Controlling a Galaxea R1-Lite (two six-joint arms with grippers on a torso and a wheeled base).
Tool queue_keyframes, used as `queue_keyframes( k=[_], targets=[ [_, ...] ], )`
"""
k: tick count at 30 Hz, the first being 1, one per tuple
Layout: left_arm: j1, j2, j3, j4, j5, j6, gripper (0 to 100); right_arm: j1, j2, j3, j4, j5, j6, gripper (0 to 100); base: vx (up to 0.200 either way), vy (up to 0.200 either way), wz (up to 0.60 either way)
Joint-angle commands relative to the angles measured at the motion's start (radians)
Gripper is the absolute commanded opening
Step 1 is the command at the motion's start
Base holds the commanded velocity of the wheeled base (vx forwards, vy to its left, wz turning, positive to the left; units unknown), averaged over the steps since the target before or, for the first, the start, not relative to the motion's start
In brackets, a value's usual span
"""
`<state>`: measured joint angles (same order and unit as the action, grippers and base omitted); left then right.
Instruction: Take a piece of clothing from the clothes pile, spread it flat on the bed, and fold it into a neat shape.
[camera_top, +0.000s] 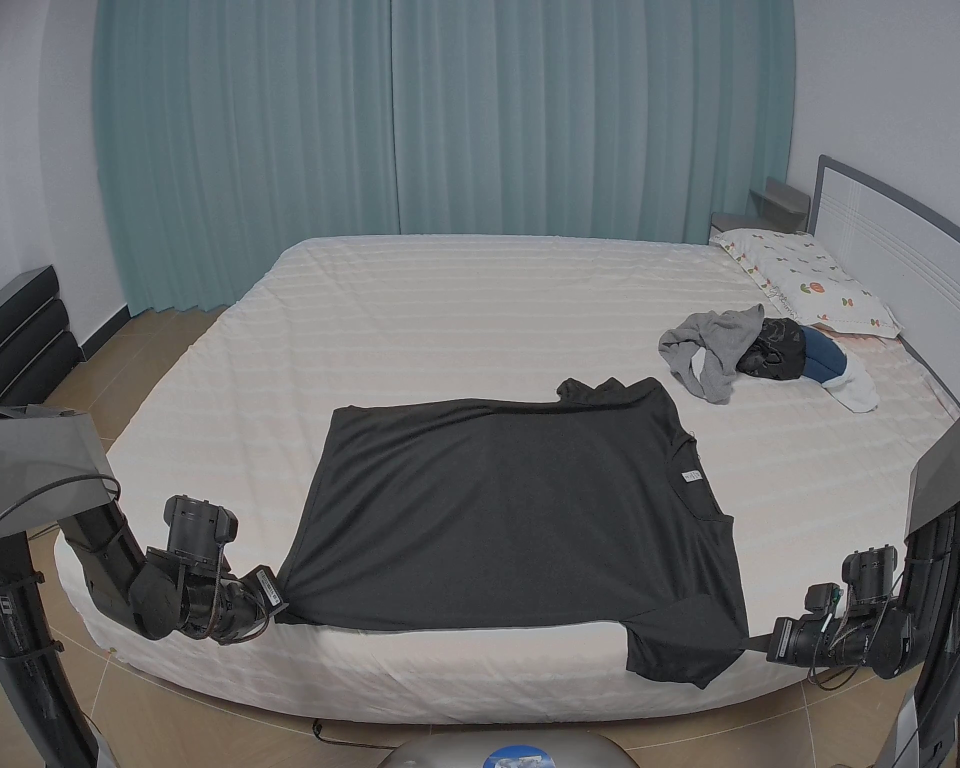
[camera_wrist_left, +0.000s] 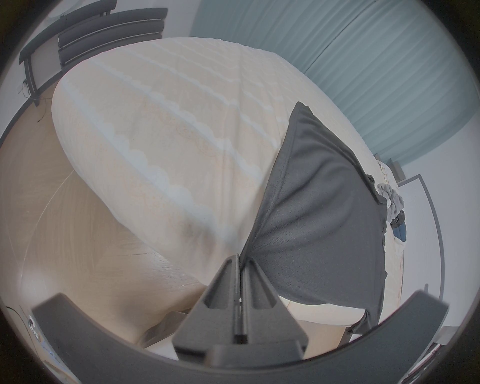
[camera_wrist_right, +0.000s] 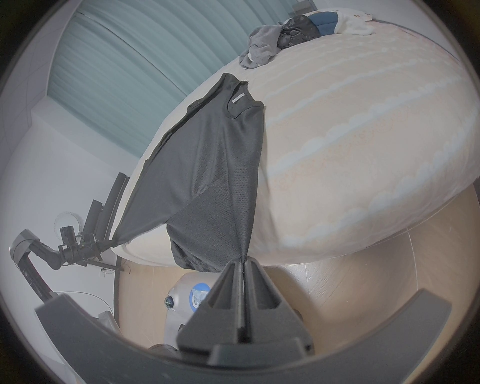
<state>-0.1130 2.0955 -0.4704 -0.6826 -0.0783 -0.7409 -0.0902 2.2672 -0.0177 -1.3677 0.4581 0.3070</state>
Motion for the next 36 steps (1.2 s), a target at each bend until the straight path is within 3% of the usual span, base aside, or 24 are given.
queue_keyframes(
  k=[1, 10, 18, 30, 36],
  targets=[
    [0.016, -0.012, 0.001, 0.003, 0.0, 0.017, 0, -0.023, -0.054, 0.016, 0.032, -0.001, -0.023, 0, 0.0, 0.0, 0.0],
    [0.033, -0.042, 0.004, 0.034, -0.001, 0.051, 0, -0.052, -0.15, 0.018, 0.144, -0.001, -0.085, 0, 0.0, 0.0, 0.0],
    [0.033, -0.088, 0.007, 0.141, -0.012, 0.109, 0, -0.057, -0.207, 0.018, 0.317, -0.002, -0.226, 0, 0.0, 0.0, 0.0],
    [0.033, -0.138, 0.018, 0.336, -0.012, 0.239, 0, -0.072, -0.245, 0.018, 0.463, -0.093, -0.336, 0, 0.0, 0.0, 0.0],
    [0.032, -0.164, 0.021, 0.431, -0.012, 0.307, 0, -0.074, -0.307, 0.018, 0.535, -0.102, -0.362, 0, 0.0, 0.0, 0.0]
  ],
)
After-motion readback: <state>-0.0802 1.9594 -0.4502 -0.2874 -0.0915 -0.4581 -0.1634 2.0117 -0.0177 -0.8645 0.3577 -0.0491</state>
